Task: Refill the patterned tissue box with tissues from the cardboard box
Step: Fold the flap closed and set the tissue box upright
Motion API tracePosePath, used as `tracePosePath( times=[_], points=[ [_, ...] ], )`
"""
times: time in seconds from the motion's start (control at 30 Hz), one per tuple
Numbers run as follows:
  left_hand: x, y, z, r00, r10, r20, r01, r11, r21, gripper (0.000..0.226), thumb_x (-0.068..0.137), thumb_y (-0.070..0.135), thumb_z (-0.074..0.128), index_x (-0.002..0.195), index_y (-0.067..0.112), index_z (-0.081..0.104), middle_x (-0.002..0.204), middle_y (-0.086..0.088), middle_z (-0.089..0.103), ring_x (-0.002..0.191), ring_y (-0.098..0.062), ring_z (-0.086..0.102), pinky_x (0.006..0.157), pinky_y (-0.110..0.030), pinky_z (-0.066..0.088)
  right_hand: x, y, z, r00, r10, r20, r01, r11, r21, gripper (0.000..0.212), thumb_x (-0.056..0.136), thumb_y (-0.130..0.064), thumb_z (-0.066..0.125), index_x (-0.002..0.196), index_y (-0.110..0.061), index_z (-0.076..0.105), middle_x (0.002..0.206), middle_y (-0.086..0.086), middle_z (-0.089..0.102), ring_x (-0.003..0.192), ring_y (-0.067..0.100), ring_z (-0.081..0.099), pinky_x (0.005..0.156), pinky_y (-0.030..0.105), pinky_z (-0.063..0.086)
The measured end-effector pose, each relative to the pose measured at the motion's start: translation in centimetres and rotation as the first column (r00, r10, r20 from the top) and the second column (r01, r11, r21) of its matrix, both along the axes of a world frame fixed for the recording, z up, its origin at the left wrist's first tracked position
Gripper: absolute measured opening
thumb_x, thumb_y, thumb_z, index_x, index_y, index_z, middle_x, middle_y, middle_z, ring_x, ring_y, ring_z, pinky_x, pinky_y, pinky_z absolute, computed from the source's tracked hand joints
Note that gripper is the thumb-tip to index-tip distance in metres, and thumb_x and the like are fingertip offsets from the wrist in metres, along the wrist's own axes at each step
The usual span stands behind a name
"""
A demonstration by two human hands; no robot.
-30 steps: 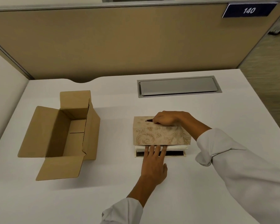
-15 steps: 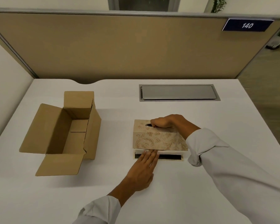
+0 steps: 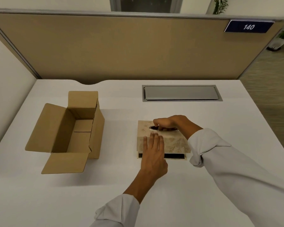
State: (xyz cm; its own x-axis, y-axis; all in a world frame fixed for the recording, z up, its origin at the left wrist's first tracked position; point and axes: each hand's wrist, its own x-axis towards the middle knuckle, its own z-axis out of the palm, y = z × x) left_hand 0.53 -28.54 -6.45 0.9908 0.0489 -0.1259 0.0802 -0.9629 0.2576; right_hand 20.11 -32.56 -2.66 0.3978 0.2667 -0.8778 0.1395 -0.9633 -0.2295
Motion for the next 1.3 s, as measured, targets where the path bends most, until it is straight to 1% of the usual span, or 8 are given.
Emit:
tracePosePath(
  times=[0.2,0.33,0.5,0.6,0.77,0.93,1.1,1.3],
  points=[
    [-4.2,-0.3,-3.4,0.997,-0.055,-0.053,0.055,0.998,-0.004,0.092,0.083,0.029,0.06,0.153,0.007,0.004,0.164,-0.018,0.004,0.15,-0.036,-0.004,0.121,-0.056,0.002,-1.7,-0.4,0.2,0.991,-0.036,-0.125,0.034,0.999,-0.012,0.065,0.082,-0.053,0.031,0.112,-0.013,0.072,0.111,0.004,0.071,0.091,0.02,0.065,0.08,0.032,0.049],
    [-5.3,-0.7,-4.0,0.996,-0.069,-0.052,0.068,0.997,-0.025,0.093,0.073,0.023,0.066,0.151,0.004,0.02,0.16,-0.02,0.022,0.148,-0.039,0.013,0.12,-0.057,0.014,-3.5,-0.7,0.4,0.991,0.009,-0.135,-0.011,1.0,-0.013,0.063,0.083,-0.051,0.031,0.122,-0.014,0.063,0.114,0.002,0.063,0.092,0.018,0.056,0.077,0.034,0.042],
    [-5.1,-0.3,-4.0,0.996,-0.078,-0.043,0.077,0.997,-0.023,0.093,0.074,0.023,0.06,0.153,0.006,0.012,0.162,-0.018,0.014,0.15,-0.037,0.004,0.122,-0.054,0.004,-5.2,-1.5,0.4,0.98,0.158,0.123,-0.159,0.987,0.003,0.045,0.086,-0.055,0.031,0.086,-0.02,0.06,0.103,0.01,0.057,0.091,0.024,0.053,0.091,0.042,0.041],
    [-5.1,0.1,-3.9,0.994,-0.098,-0.057,0.098,0.995,-0.007,0.096,0.075,0.025,0.059,0.153,0.007,0.005,0.164,-0.017,0.007,0.15,-0.035,-0.003,0.122,-0.051,-0.002,-5.9,-2.6,0.2,0.937,0.207,0.282,-0.241,0.966,0.089,0.039,0.094,-0.05,0.033,0.071,-0.024,0.052,0.091,0.006,0.053,0.085,0.025,0.05,0.078,0.038,0.04],
    [-4.9,0.5,-3.2,0.986,-0.137,-0.094,0.139,0.99,0.017,0.101,0.075,0.033,0.064,0.153,0.009,0.004,0.164,-0.015,0.002,0.15,-0.034,-0.007,0.121,-0.048,-0.007,-6.9,-6.1,0.0,0.77,0.08,0.633,-0.326,0.902,0.283,0.029,0.093,-0.026,0.05,0.095,-0.014,0.076,0.094,0.005,0.076,0.079,0.024,0.066,0.071,0.037,0.053],
    [-4.8,0.4,-2.6,0.979,-0.149,-0.141,0.154,0.988,0.028,0.107,0.074,0.037,0.068,0.153,0.009,0.001,0.164,-0.015,0.0,0.15,-0.034,-0.008,0.121,-0.048,-0.005,-7.8,-9.0,-0.1,0.586,0.053,0.808,-0.345,0.919,0.191,0.031,0.091,-0.03,0.05,0.11,-0.018,0.071,0.104,0.005,0.076,0.085,0.023,0.067,0.073,0.034,0.054],
    [-4.7,0.5,-1.7,0.97,-0.159,-0.186,0.17,0.984,0.047,0.108,0.075,0.043,0.064,0.153,0.007,-0.001,0.164,-0.017,-0.003,0.15,-0.035,-0.008,0.123,-0.051,0.0,-8.6,-11.9,-0.2,0.522,0.09,0.848,-0.327,0.94,0.101,0.044,0.096,-0.037,0.046,0.132,-0.015,0.058,0.133,0.008,0.064,0.112,0.026,0.062,0.087,0.037,0.049],
    [-4.4,2.1,0.1,0.992,-0.123,-0.003,0.122,0.982,-0.145,0.095,0.077,0.06,0.057,0.148,0.007,0.022,0.157,-0.014,0.027,0.144,-0.034,0.024,0.119,-0.045,0.024,-9.0,-12.4,0.8,0.462,0.175,0.869,-0.365,0.931,0.007,0.059,0.101,-0.044,0.034,0.149,-0.011,0.038,0.159,0.009,0.035,0.146,0.025,0.034,0.115,0.041,0.031]
  ],
)
